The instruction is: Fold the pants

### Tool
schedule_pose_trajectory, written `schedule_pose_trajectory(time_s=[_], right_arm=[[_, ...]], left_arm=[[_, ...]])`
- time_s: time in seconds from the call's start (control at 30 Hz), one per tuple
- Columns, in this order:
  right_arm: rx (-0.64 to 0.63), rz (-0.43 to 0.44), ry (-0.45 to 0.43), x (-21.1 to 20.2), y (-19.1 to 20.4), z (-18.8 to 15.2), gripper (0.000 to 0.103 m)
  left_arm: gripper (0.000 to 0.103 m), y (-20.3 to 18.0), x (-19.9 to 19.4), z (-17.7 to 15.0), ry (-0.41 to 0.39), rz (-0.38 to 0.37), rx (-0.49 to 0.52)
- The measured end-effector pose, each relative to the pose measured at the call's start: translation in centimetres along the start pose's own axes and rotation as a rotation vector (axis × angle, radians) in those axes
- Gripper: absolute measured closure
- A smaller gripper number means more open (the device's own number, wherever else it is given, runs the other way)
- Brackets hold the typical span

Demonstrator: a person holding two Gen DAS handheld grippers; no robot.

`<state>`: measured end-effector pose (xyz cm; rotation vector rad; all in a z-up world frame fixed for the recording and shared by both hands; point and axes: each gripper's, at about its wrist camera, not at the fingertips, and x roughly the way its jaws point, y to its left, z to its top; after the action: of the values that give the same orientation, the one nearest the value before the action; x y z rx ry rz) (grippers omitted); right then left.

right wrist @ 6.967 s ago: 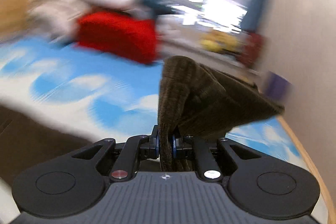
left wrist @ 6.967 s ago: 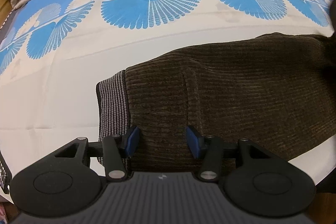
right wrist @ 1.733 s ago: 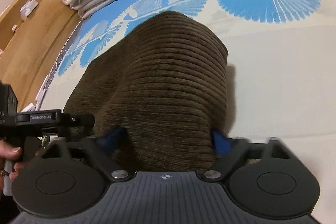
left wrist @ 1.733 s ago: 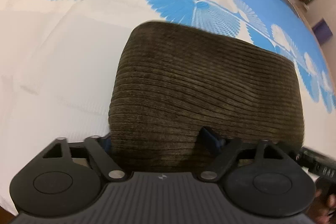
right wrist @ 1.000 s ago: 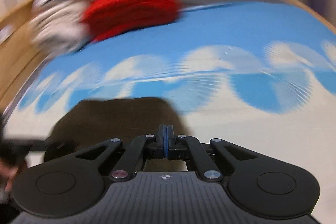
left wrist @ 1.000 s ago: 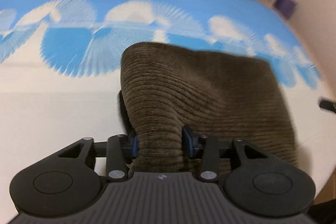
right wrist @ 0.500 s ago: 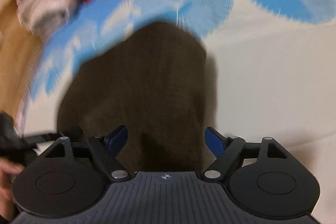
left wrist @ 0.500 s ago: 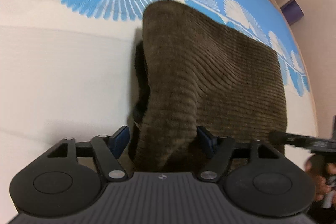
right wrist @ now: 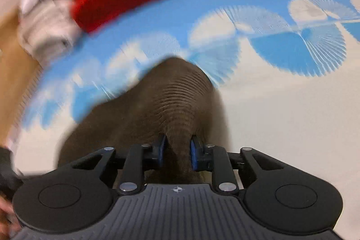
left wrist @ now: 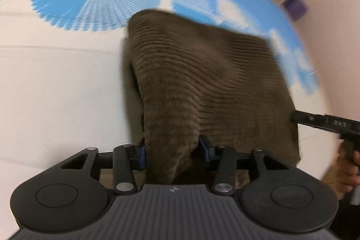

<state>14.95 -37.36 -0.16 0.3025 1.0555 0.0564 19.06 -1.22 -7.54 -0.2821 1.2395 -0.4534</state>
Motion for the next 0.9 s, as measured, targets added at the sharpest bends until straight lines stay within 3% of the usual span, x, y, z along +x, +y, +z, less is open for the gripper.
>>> schedule_pose_trajectory(time_s=[0.07,0.1,0.2,0.3,0.37,0.47,0.53,0.57,0.63,0.67,0.7,0.8,0.9], right_arm=[[-0.036,-0.095,0.064,1.3,0.1,-0.8,0.074],[-0.051,-0.123,0.059,1.3,0.0,-1.1,0.065],[-0.084,-0.159,-0.016,-0.3,0.1,-1.0,0.064],[-0.163,-0.096,-0.095,-2.2,0.7,-1.6,0.064],[-0.239,-0.045,-0.106,-2.7,1.5,-2.3,0.064],[-0.383,-0.001,-0.121,-3.1,2.9,-3.7,0.064],[-0.445,0.008,-0.079,-2.8,3.9,-3.9,0.064],[-0.471,-0.006,-0.047,-2.1,4.0,-4.0,0.064],[-0.534,-0.065,0.103,0.3,3.6,-5.0,0.064],[-0.571,-0.094,0.162,1.2,3.3,-5.7,0.064],[-0.608,-0.103,0.179,1.4,3.5,-5.9,0.063],[-0.567,-0.066,0.148,0.7,3.7,-4.7,0.063],[-0.486,-0.024,-0.010,-0.9,4.0,-2.5,0.062]], left_arm=[[0.044,-0.8,-0.6,0.0,-0.026,0.045,0.051],[0.044,-1.2,-1.1,0.1,-0.044,0.067,0.067],[0.043,-1.4,-3.1,-0.1,-0.119,0.136,0.095],[0.052,-2.3,-4.8,-0.4,-0.208,0.179,0.182],[0.065,-3.0,-5.6,-1.0,-0.241,0.124,0.251],[0.070,-4.6,-6.1,-1.9,-0.279,0.097,0.366],[0.070,-5.2,-5.3,-2.7,-0.242,0.059,0.425],[0.070,-5.3,-4.1,-3.0,-0.165,0.056,0.441],[0.070,-5.3,-0.6,-4.4,0.034,0.122,0.503],[0.069,-5.7,0.4,-5.2,0.071,0.172,0.563],[0.070,-6.4,0.5,-5.5,0.055,0.199,0.616],[0.070,-6.8,-0.3,-4.8,0.011,0.190,0.576],[0.070,-7.2,-1.4,-3.8,-0.082,0.207,0.535]])
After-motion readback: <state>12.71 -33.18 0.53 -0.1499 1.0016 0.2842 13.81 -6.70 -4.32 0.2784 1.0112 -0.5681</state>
